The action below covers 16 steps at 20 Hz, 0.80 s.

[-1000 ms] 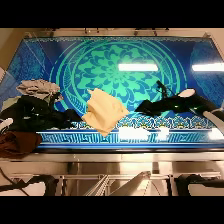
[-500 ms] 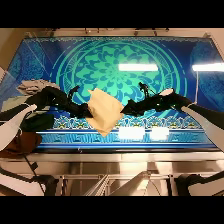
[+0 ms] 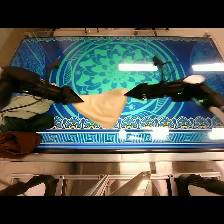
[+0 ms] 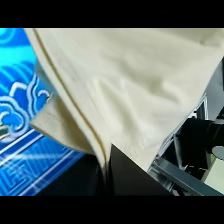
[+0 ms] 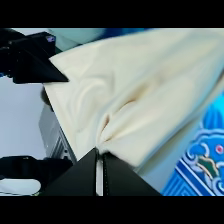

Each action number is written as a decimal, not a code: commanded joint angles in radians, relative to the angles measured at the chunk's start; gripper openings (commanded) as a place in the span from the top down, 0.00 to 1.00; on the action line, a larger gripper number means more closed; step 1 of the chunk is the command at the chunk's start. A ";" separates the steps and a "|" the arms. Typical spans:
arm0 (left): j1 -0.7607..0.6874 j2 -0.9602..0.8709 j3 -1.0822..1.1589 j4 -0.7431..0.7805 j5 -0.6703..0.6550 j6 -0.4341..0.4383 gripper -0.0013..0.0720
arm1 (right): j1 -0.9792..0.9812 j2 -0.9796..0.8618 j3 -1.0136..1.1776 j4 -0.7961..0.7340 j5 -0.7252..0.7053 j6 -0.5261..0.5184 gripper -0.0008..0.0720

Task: Fold the shirts.

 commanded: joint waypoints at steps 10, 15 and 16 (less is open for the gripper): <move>0.243 0.904 -0.454 -0.058 -0.145 -0.011 0.95 | -0.076 1.028 -0.425 -0.602 -0.368 0.514 0.96; 0.043 0.638 -0.492 -0.055 -0.402 0.060 0.94 | -0.076 0.663 -0.459 -0.286 -0.534 0.140 0.96; -0.023 0.549 -0.491 -0.053 -0.483 0.091 0.94 | -0.076 0.563 -0.459 -0.207 -0.558 0.051 0.96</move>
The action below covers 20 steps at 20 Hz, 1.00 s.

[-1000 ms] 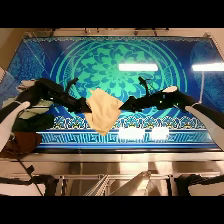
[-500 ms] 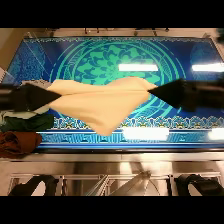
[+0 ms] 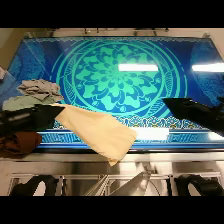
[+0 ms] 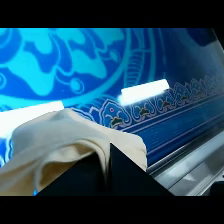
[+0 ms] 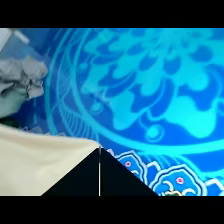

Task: Fold the shirts.

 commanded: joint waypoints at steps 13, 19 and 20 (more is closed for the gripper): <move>0.111 -0.838 0.203 0.073 0.184 0.061 0.01 | -0.047 -0.586 -0.147 0.067 0.253 -0.199 0.45; 0.126 -0.838 0.018 0.150 -0.055 0.062 0.01 | 0.086 -0.621 -0.219 0.187 0.093 -0.225 0.41; 0.109 -0.838 0.018 0.149 -0.083 0.064 0.01 | 0.108 -0.642 -0.219 0.240 0.089 -0.250 0.29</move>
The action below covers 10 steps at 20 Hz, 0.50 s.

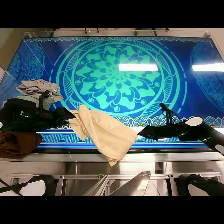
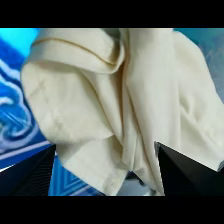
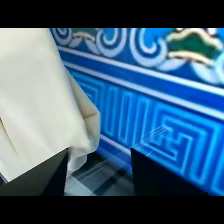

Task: Fold the shirts.

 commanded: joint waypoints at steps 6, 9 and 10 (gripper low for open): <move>-0.148 -0.123 0.117 0.023 -0.088 -0.006 0.02 | 0.157 -0.170 -0.013 0.350 -0.032 -0.182 0.55; -0.185 -0.200 0.230 0.023 0.037 -0.009 0.97 | 0.160 -0.168 -0.006 0.423 0.042 -0.281 0.96; -0.191 -0.208 0.266 0.023 0.083 -0.008 0.96 | 0.157 -0.152 0.001 0.435 0.058 -0.298 0.96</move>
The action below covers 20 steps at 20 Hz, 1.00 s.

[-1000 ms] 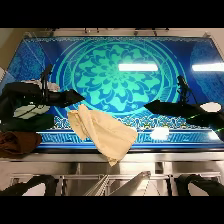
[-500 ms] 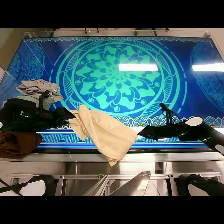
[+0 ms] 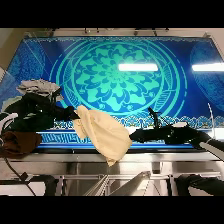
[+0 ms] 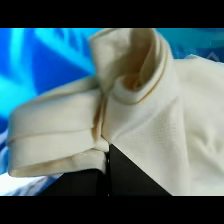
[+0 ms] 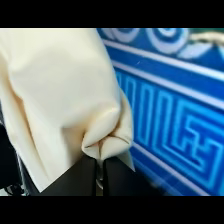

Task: Fold the shirts.

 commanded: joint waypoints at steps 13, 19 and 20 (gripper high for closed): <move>0.083 0.523 0.403 -0.276 0.634 0.073 0.95 | -0.281 0.961 0.132 0.130 0.127 -0.023 0.96; 0.083 0.886 0.433 -0.194 0.306 0.123 0.95 | -0.281 1.190 0.138 -0.021 -0.224 0.078 0.96; 0.083 0.880 0.400 -0.193 0.286 0.123 0.95 | -0.280 1.094 0.138 -0.042 -0.210 0.082 0.96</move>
